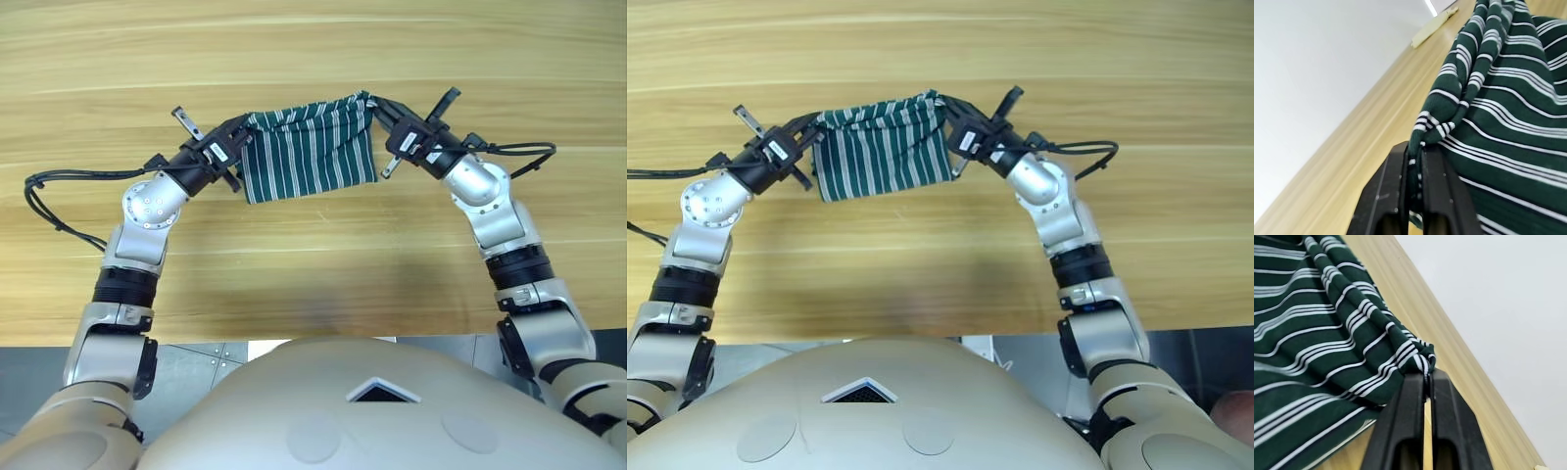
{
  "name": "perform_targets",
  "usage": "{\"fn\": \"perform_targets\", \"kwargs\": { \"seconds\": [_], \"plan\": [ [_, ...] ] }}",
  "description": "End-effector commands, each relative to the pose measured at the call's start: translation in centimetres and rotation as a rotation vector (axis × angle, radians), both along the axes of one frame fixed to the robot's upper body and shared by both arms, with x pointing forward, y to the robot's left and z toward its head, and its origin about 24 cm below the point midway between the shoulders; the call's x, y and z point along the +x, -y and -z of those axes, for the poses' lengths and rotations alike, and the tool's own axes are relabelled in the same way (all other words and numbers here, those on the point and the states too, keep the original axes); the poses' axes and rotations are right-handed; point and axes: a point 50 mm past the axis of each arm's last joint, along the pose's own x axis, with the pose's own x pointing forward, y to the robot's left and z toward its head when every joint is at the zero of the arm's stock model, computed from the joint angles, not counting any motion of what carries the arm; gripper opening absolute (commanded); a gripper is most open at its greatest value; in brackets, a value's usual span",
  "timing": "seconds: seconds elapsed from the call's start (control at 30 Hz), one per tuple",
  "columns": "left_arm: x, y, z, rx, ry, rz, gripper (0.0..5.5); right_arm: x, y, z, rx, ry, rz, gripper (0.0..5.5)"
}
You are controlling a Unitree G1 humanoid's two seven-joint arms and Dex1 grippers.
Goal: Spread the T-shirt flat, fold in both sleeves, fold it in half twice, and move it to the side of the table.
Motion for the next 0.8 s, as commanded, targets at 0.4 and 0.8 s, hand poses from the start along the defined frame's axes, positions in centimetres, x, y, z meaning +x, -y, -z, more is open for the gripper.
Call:
{"fn": "perform_targets", "kwargs": {
  "seconds": [0.4, 0.8],
  "plan": [
    [4.0, -1.4, 1.5, -0.057, -0.044, -0.2, 2.02, 2.3, -1.9, 0.6, -0.009, 0.012, 0.013, 2.3],
    [5.7, -2.2, 3.4, -0.027, -0.098, -0.363, 3.98, -3.5, -1.2, 5.8, -0.144, -0.132, -0.072, 4.39]
  ]
}}
